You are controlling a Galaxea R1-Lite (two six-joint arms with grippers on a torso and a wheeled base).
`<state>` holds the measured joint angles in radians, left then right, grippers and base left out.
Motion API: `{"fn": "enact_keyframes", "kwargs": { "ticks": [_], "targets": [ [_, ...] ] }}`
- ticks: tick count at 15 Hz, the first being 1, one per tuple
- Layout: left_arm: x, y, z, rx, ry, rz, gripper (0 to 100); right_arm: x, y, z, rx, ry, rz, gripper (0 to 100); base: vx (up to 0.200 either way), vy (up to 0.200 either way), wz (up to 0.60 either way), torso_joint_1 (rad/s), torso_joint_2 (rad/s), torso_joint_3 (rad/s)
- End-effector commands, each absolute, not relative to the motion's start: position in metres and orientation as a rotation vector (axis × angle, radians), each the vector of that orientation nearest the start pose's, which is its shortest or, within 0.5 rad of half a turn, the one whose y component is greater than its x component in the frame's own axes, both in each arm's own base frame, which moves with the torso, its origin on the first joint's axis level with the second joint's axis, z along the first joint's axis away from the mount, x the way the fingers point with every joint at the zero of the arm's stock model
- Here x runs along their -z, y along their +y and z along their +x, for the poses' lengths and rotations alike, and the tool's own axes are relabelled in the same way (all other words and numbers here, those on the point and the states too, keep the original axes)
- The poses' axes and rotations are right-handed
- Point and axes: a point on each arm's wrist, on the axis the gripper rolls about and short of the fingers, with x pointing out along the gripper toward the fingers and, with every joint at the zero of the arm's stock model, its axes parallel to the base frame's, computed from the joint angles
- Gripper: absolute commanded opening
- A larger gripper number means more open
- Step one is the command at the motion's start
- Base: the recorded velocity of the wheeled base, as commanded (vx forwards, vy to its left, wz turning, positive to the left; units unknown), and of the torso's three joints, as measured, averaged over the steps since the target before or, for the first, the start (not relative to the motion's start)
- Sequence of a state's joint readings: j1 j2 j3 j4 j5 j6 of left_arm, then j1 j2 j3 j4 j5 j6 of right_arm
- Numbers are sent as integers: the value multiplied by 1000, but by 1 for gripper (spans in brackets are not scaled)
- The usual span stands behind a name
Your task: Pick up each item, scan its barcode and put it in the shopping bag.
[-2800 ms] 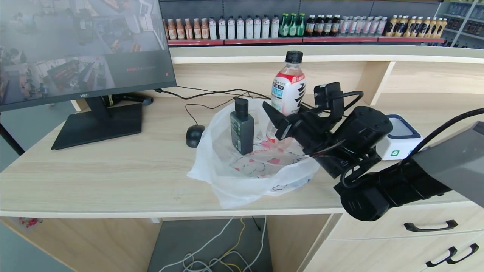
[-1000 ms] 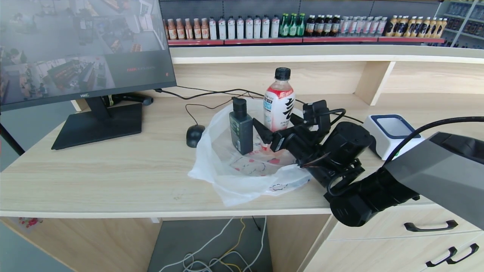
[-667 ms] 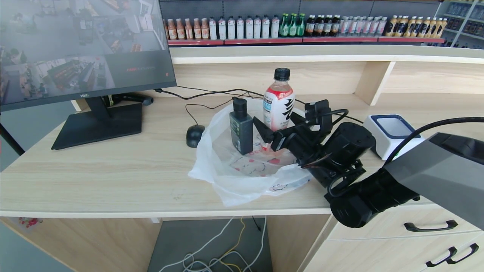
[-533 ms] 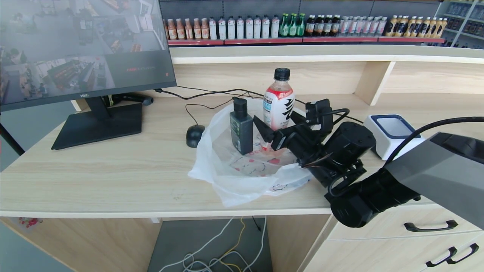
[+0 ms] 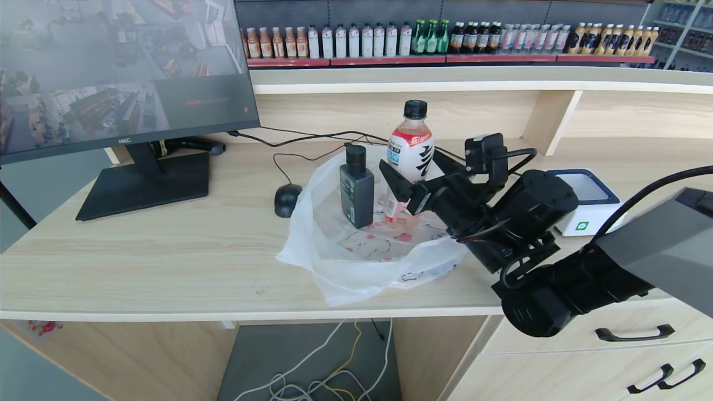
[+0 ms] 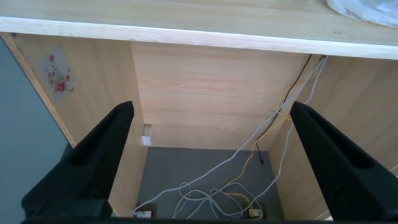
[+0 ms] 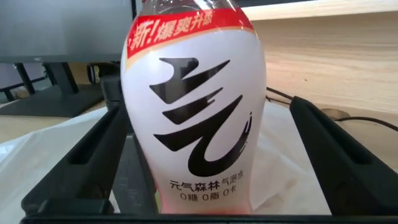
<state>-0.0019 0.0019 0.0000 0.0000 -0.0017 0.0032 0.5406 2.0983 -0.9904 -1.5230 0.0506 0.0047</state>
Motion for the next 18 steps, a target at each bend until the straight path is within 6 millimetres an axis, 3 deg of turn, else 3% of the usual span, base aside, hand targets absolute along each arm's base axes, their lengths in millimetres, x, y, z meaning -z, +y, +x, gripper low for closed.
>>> {"fn": "enact_keyframes", "kwargs": {
  "ticks": [1,10,18],
  "targets": [
    [-76,0,-23,5,2,3,100,-191,194,320,-586,-432,111,100,0,0,0,0,0,0],
    [-76,0,-23,3,2,2,100,-189,152,247,-590,-343,73,100,0,0,0,0,0,0],
    [-76,0,-23,3,2,2,100,-195,147,248,-571,-366,76,100,-25,0,0,1,0,0]
  ]
}}
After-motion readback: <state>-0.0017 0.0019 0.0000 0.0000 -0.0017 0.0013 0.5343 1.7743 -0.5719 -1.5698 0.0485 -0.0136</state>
